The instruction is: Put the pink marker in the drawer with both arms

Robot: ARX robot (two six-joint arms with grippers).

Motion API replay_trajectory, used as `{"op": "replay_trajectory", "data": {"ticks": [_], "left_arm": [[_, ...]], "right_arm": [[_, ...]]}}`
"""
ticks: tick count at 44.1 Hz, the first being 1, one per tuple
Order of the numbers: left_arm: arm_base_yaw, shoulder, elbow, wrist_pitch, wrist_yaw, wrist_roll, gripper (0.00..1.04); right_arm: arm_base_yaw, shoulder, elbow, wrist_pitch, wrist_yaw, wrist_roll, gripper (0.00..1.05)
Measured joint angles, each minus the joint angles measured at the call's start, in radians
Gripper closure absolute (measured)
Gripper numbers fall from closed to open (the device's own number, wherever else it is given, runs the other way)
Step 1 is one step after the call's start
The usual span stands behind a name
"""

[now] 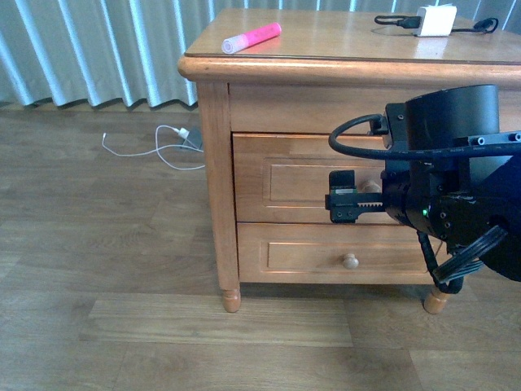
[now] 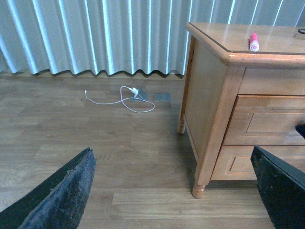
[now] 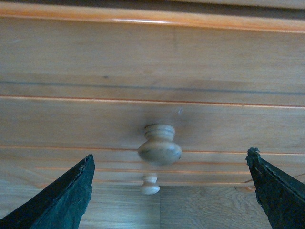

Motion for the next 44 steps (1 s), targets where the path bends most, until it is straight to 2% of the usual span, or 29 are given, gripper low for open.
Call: {"op": "replay_trajectory", "data": {"ticks": [22, 31, 44], "left_arm": [[0.0, 0.0, 0.0, 0.0, 0.0, 0.0, 0.06], [0.0, 0.0, 0.0, 0.0, 0.0, 0.0, 0.06], [0.0, 0.0, 0.0, 0.0, 0.0, 0.0, 0.06]], "right_arm": [[-0.01, 0.072, 0.071, 0.007, 0.023, 0.033, 0.09], [-0.002, 0.072, 0.071, 0.037, -0.018, 0.016, 0.09], [-0.005, 0.072, 0.07, 0.045, -0.025, 0.016, 0.09]]}}
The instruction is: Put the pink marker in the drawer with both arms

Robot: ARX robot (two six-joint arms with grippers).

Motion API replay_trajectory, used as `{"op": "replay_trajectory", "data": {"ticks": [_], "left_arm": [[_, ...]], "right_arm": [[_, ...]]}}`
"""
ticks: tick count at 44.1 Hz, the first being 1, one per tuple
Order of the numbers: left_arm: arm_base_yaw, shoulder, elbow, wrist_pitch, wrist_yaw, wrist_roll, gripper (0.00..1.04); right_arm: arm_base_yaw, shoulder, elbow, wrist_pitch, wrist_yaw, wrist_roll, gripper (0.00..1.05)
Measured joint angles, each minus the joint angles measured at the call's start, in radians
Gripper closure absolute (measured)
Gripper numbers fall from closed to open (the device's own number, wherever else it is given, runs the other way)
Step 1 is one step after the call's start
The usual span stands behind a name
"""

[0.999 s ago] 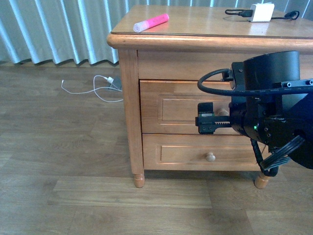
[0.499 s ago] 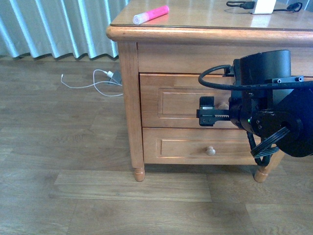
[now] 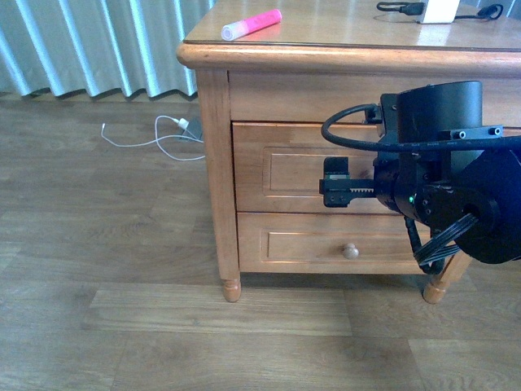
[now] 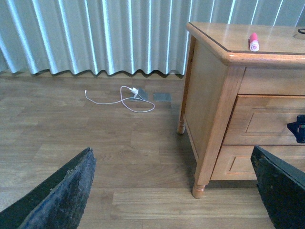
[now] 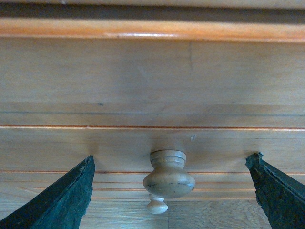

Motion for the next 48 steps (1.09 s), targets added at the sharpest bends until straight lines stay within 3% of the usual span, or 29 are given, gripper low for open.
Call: {"op": "replay_trajectory", "data": {"ticks": [3, 9, 23, 32, 48], "left_arm": [[0.0, 0.0, 0.0, 0.0, 0.0, 0.0, 0.06], [0.0, 0.0, 0.0, 0.0, 0.0, 0.0, 0.06], [0.0, 0.0, 0.0, 0.0, 0.0, 0.0, 0.06], [0.0, 0.0, 0.0, 0.0, 0.0, 0.0, 0.06], [0.0, 0.0, 0.0, 0.0, 0.0, 0.0, 0.06]], "right_arm": [[-0.001, 0.0, -0.001, 0.004, -0.002, 0.0, 0.11], [-0.003, 0.0, -0.003, 0.008, -0.003, -0.008, 0.28], [0.0, 0.0, -0.013, 0.004, -0.022, -0.032, 0.81], [0.001, -0.063, -0.087, -0.048, -0.071, -0.039, 0.83], [0.01, -0.354, -0.467, -0.102, -0.214, -0.076, 0.84]]}}
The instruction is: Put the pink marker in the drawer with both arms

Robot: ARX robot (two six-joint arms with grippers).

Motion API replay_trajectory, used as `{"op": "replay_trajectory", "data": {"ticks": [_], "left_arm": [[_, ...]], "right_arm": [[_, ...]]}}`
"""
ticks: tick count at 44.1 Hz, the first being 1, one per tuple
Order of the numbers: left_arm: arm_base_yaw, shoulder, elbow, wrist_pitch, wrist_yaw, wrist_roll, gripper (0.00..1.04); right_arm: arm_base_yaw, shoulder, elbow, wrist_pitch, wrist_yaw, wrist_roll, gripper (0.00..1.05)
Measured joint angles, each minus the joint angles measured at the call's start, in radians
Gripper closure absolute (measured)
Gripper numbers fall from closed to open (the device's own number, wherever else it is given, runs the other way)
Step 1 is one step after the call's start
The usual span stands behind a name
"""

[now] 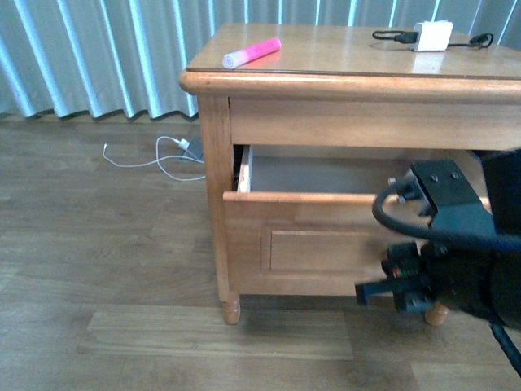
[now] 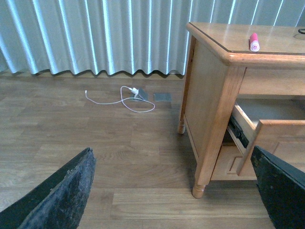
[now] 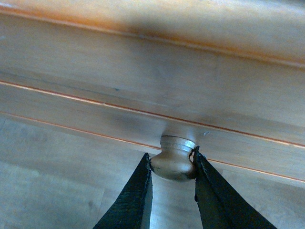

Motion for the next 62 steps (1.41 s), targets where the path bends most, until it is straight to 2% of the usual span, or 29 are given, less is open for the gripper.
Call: {"op": "replay_trajectory", "data": {"ticks": [5, 14, 22, 23, 30, 32, 44, 45, 46, 47, 50, 54, 60, 62], "left_arm": [[0.0, 0.0, 0.0, 0.0, 0.0, 0.0, 0.06], [0.0, 0.0, 0.0, 0.0, 0.0, 0.0, 0.06], [0.0, 0.0, 0.0, 0.0, 0.0, 0.0, 0.06], [0.0, 0.0, 0.0, 0.0, 0.0, 0.0, 0.06], [0.0, 0.0, 0.0, 0.0, 0.0, 0.0, 0.06], [0.0, 0.0, 0.0, 0.0, 0.0, 0.0, 0.06], [0.0, 0.0, 0.0, 0.0, 0.0, 0.0, 0.06], [0.0, 0.0, 0.0, 0.0, 0.0, 0.0, 0.06], [0.0, 0.0, 0.0, 0.0, 0.0, 0.0, 0.06], [0.0, 0.0, 0.0, 0.0, 0.0, 0.0, 0.06], [0.0, 0.0, 0.0, 0.0, 0.0, 0.0, 0.06], [0.0, 0.0, 0.0, 0.0, 0.0, 0.0, 0.06], [0.0, 0.0, 0.0, 0.0, 0.0, 0.0, 0.06], [0.0, 0.0, 0.0, 0.0, 0.0, 0.0, 0.06]], "right_arm": [[0.008, -0.098, -0.104, -0.034, -0.043, -0.017, 0.84], [0.046, -0.39, -0.283, -0.161, -0.095, 0.019, 0.46], [0.028, -0.874, -0.357, -0.448, -0.136, 0.075, 0.08], [0.02, -0.941, -0.361, -0.493, -0.139, 0.084, 0.07], [-0.043, -1.353, -0.375, -0.743, -0.16, 0.132, 0.09], [-0.055, -1.419, -0.381, -0.767, -0.154, 0.137, 0.09], [-0.068, -1.487, -0.387, -0.777, -0.147, 0.15, 0.09], [-0.06, -1.493, -0.397, -0.753, -0.112, 0.14, 0.1], [-0.044, -1.506, -0.422, -0.694, -0.045, 0.122, 0.13], [-0.022, -1.535, -0.472, -0.576, 0.076, 0.088, 0.19], [-0.034, -1.598, -0.548, -0.399, 0.224, 0.019, 0.35], [-0.083, -1.641, -0.57, -0.39, 0.192, -0.011, 0.54], [-0.131, -1.676, -0.593, -0.41, 0.141, -0.024, 0.76], [-0.154, -1.695, -0.601, -0.418, 0.125, -0.024, 0.87]]}}
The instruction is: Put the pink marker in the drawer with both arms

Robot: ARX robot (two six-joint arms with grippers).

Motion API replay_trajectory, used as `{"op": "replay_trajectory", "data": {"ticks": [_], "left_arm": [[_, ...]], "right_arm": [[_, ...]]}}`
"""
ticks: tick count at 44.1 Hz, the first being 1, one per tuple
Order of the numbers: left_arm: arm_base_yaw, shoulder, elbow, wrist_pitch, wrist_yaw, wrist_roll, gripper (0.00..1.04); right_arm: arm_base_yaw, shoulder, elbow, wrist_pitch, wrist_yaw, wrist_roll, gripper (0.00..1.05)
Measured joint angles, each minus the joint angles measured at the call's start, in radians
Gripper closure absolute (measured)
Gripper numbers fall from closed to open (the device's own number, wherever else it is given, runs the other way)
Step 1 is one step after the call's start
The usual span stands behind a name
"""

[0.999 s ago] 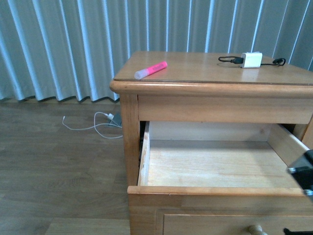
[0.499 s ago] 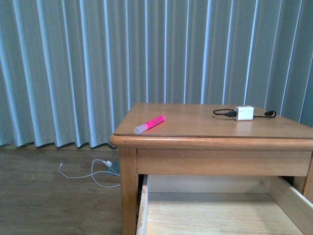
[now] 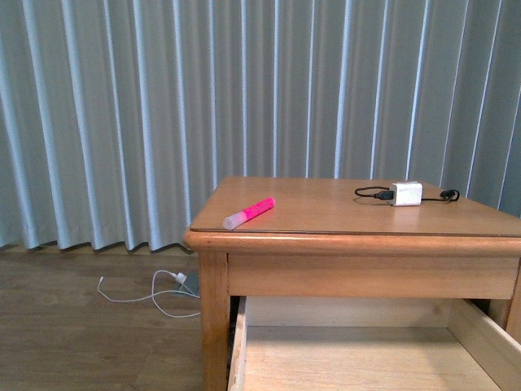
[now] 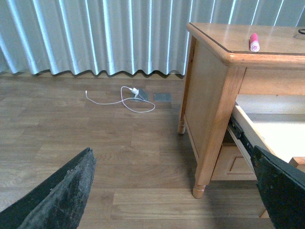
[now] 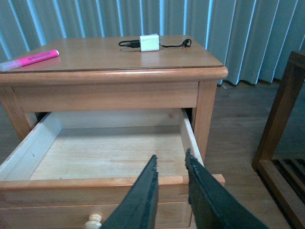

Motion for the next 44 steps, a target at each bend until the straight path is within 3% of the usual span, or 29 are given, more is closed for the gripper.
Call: {"op": "replay_trajectory", "data": {"ticks": [4, 5, 13, 27, 30, 32, 33, 36, 44], "left_arm": [[0.0, 0.0, 0.0, 0.0, 0.0, 0.0, 0.06], [0.0, 0.0, 0.0, 0.0, 0.0, 0.0, 0.06], [0.0, 0.0, 0.0, 0.0, 0.0, 0.0, 0.06], [0.0, 0.0, 0.0, 0.0, 0.0, 0.0, 0.06], [0.012, 0.005, 0.0, 0.002, 0.039, -0.008, 0.06], [0.08, 0.053, 0.005, 0.032, 0.249, -0.054, 0.06], [0.097, 0.08, 0.01, 0.04, 0.31, -0.058, 0.06], [0.117, 0.188, 0.054, 0.067, 0.396, -0.064, 0.06], [0.123, 0.581, 0.317, 0.187, 0.324, -0.049, 0.06]], "right_arm": [[-0.093, -0.028, -0.008, -0.018, -0.122, -0.005, 1.03], [-0.116, -0.032, -0.01, -0.019, -0.131, -0.008, 1.01], [-0.14, -0.035, -0.011, -0.02, -0.136, -0.008, 0.58], [-0.141, -0.036, -0.011, -0.02, -0.137, -0.008, 0.08], [-0.142, -0.035, -0.011, -0.02, -0.137, -0.007, 0.09], [-0.142, -0.036, -0.011, -0.02, -0.137, -0.007, 0.09], [-0.142, -0.036, -0.011, -0.02, -0.137, -0.007, 0.09], [-0.142, -0.036, -0.011, -0.02, -0.137, -0.007, 0.09], [-0.142, -0.037, -0.011, -0.02, -0.137, -0.007, 0.09]]}}
